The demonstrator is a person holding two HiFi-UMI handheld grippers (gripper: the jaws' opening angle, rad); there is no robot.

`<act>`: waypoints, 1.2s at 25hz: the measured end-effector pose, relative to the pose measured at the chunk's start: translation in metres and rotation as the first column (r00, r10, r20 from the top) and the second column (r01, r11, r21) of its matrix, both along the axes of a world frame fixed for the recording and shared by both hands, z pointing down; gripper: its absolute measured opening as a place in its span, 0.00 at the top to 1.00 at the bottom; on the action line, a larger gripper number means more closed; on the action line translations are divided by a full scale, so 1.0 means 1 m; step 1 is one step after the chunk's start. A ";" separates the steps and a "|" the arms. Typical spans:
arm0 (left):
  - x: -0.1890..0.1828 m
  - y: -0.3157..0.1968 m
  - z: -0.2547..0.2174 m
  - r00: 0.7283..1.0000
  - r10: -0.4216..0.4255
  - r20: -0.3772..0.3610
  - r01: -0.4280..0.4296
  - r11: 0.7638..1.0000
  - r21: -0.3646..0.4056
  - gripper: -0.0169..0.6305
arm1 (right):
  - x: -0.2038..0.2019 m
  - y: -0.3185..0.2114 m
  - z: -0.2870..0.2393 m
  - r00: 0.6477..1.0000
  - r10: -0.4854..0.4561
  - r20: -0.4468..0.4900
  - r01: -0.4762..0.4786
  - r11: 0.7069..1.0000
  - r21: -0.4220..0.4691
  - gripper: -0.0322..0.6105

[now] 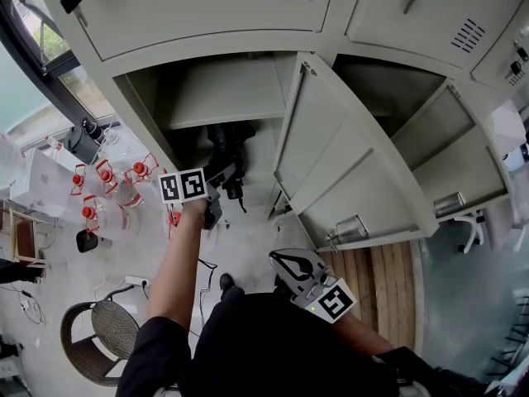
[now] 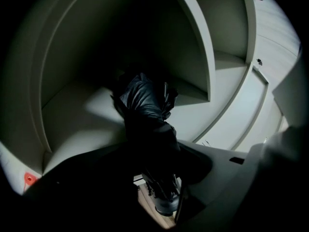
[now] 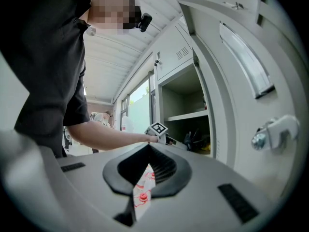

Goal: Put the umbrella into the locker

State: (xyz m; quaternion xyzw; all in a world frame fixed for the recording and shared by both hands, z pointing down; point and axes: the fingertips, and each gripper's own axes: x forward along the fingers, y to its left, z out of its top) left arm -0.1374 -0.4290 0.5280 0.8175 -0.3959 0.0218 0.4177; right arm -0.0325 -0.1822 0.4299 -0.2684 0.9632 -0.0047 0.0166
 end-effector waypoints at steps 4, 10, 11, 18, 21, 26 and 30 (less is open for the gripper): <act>-0.002 -0.003 -0.001 0.997 -0.047 -0.055 0.047 0.999 -0.008 0.64 | 0.000 -0.001 0.001 1.000 -0.002 -0.001 0.002 1.000 -0.001 0.93; -0.006 -0.009 -0.001 0.995 -0.090 -0.045 0.090 0.996 -0.008 0.63 | 0.002 -0.002 0.003 1.000 -0.008 -0.004 0.008 1.000 -0.001 0.93; -0.008 -0.010 -0.002 0.994 -0.100 -0.043 0.100 0.995 -0.004 0.63 | 0.002 -0.002 0.003 1.000 -0.008 -0.004 0.008 1.000 -0.003 0.93; -0.012 -0.006 0.003 0.991 -0.128 0.040 0.127 0.991 0.027 0.63 | 0.001 -0.001 0.005 1.000 -0.019 0.003 0.019 1.000 -0.008 0.93; -0.011 -0.004 0.003 0.987 -0.138 0.076 0.135 0.990 0.049 0.62 | 0.001 -0.002 0.007 1.000 -0.019 0.003 0.019 1.000 -0.021 0.93; -0.009 -0.003 0.003 0.983 -0.134 0.124 0.123 0.989 0.086 0.60 | 0.001 -0.003 0.009 1.000 -0.015 0.008 0.015 0.999 -0.029 0.93; -0.013 0.001 -0.003 0.976 -0.156 0.149 0.134 0.980 0.146 0.57 | 0.001 -0.002 0.011 1.000 -0.017 0.007 0.018 0.999 -0.044 0.93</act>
